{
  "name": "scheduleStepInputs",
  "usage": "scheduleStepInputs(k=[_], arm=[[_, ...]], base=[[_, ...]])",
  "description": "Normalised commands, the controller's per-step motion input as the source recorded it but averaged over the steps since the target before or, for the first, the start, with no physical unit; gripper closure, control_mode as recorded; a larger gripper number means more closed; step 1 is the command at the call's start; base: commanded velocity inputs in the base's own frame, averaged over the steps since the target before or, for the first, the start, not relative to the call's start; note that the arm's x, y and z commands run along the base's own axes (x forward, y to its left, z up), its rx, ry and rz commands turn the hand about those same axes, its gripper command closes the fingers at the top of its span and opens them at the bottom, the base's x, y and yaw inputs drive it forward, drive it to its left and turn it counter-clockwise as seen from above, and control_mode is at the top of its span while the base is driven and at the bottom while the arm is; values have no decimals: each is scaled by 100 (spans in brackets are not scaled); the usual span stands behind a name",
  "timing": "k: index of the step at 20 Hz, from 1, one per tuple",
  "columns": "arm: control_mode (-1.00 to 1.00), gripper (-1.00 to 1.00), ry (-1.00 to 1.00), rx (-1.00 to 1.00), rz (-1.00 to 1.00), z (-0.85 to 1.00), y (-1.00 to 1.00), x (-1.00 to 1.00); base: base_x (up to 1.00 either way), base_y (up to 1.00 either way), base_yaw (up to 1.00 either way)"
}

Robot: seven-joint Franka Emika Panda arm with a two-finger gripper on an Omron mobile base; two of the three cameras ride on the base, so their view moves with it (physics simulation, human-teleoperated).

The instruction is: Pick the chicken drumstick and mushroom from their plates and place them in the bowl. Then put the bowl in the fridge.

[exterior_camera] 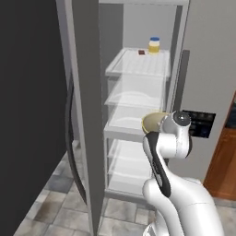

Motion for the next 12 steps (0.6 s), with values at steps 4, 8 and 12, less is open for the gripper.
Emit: scheduleStepInputs(k=[4,8,12], arm=[[100,100,0,0,0,0,0,0],[100,100,0,0,0,0,0,0],[100,100,0,0,0,0,0,0]], base=[[59,6,1],[43,28,-7],[12,50,-12]])
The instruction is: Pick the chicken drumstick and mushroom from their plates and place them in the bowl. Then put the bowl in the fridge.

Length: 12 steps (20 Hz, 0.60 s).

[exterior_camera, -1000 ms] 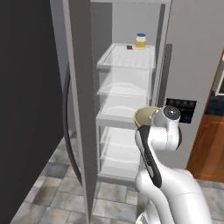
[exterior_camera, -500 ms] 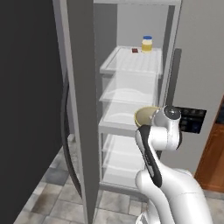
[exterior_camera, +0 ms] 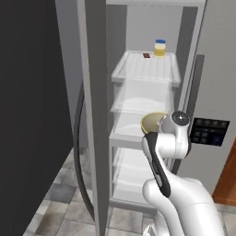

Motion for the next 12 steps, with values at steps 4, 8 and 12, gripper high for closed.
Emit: scheduleStepInputs(k=[4,8,12], arm=[[100,100,0,0,0,0,0,0],[100,100,0,0,0,0,0,0],[100,100,0,0,0,0,0,0]], base=[[33,31,-10],[40,5,-3],[11,1,0]])
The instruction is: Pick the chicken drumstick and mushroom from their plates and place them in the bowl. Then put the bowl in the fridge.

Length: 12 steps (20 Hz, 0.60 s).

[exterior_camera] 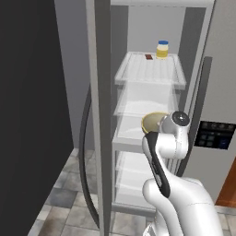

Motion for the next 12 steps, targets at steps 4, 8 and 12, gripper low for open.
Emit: scheduleStepInputs(k=[4,8,12], arm=[[100,100,0,0,0,0,0,0],[100,100,0,0,0,0,0,0],[100,100,0,0,0,0,0,0]], base=[[0,0,0],[0,0,0],[0,0,0]])
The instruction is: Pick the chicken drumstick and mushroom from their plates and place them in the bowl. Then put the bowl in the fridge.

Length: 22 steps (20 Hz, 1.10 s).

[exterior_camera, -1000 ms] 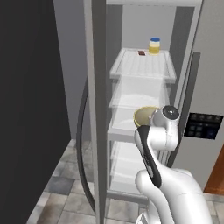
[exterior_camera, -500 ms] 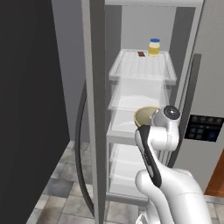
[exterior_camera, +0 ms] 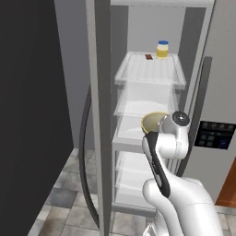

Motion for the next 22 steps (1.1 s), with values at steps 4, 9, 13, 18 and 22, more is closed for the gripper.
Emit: scheduleStepInputs(k=[4,9,13,18,22], arm=[[100,100,0,0,0,0,0,0],[-100,100,0,0,0,0,0,0],[-100,100,0,0,0,0,0,0],[-100,100,0,0,0,0,0,0],[-100,100,-13,-2,1,5,7,-20]], base=[[0,0,0],[0,0,0],[0,0,0],[0,0,0],[0,0,0]])
